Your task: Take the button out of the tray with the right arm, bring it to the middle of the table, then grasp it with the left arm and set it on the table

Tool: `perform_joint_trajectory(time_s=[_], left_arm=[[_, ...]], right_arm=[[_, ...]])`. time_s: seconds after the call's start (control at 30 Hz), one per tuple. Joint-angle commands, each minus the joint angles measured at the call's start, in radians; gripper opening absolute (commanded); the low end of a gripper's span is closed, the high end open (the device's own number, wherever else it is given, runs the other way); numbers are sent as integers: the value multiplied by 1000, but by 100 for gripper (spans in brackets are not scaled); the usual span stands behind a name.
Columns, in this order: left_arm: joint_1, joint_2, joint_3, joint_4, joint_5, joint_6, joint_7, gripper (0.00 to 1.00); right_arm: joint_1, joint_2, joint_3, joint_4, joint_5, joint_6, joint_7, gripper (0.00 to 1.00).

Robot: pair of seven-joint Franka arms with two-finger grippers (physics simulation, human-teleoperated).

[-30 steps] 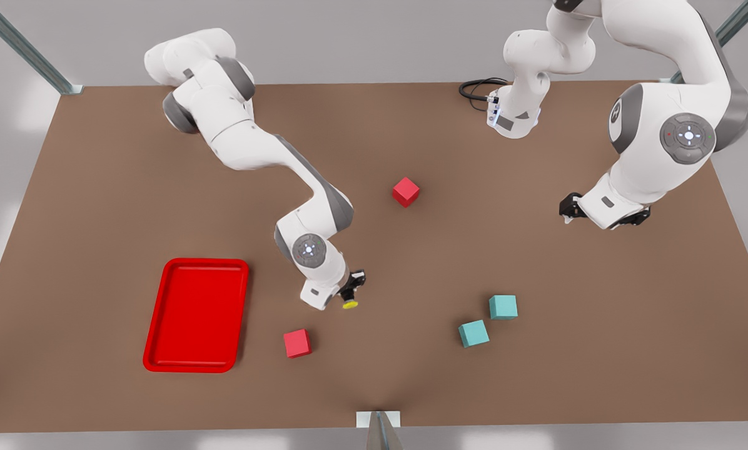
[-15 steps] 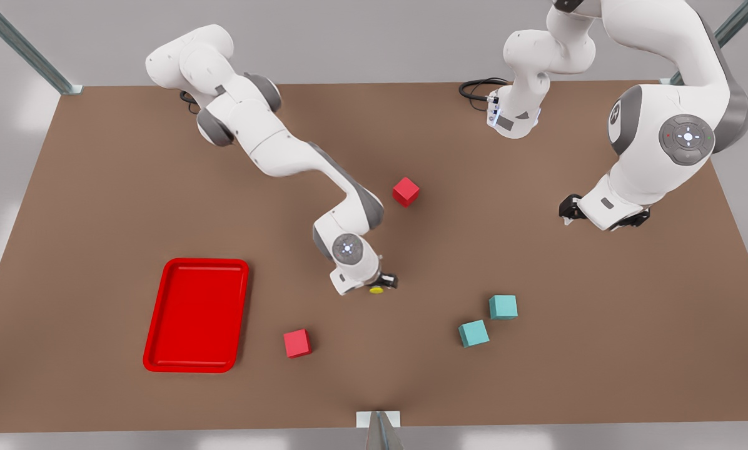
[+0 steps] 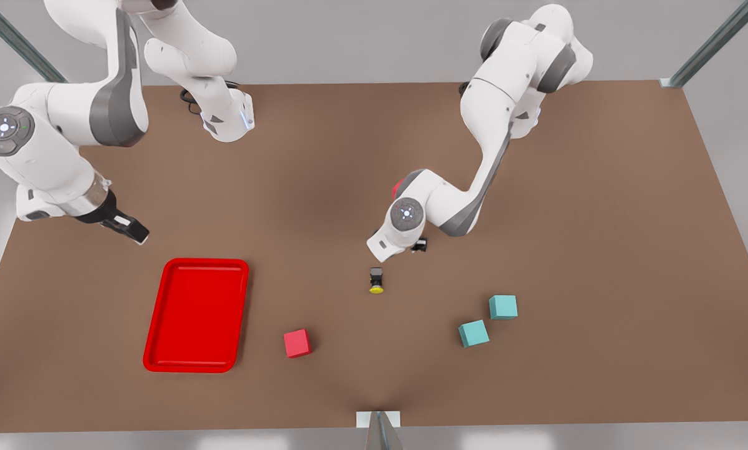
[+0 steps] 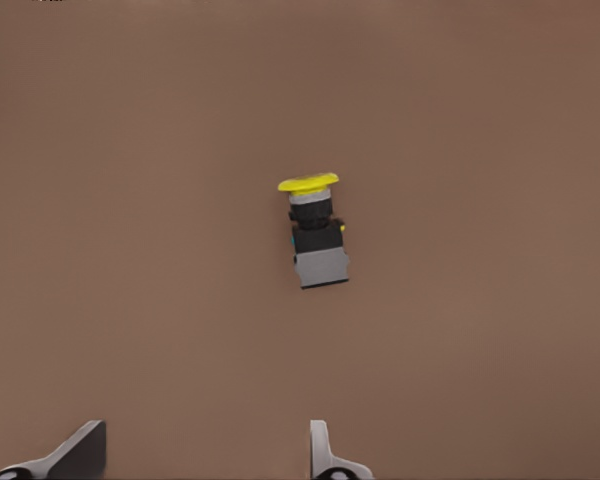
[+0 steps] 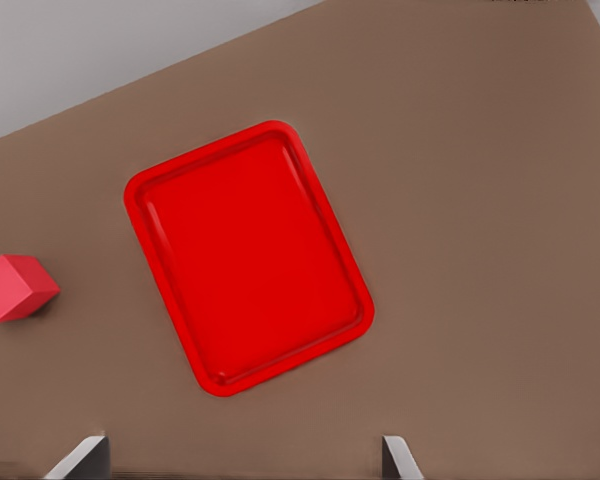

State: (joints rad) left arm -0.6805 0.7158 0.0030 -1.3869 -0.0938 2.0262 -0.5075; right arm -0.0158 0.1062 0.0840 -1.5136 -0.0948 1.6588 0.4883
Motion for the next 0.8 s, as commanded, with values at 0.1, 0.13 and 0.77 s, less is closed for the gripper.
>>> perform_joint_trajectory(time_s=[0.1,0.13,0.77], left_arm=[[-2,108,2,101,-17,341,-804,100],[-2,114,2,103,-15,341,-806,100],[-20,278,2,137,80,374,-124,100]], right_arm=[[4,23,-3,50,-8,-39,-442,100],[11,24,-3,89,-14,-36,-436,100],[17,24,3,90,-8,-34,-435,100]])
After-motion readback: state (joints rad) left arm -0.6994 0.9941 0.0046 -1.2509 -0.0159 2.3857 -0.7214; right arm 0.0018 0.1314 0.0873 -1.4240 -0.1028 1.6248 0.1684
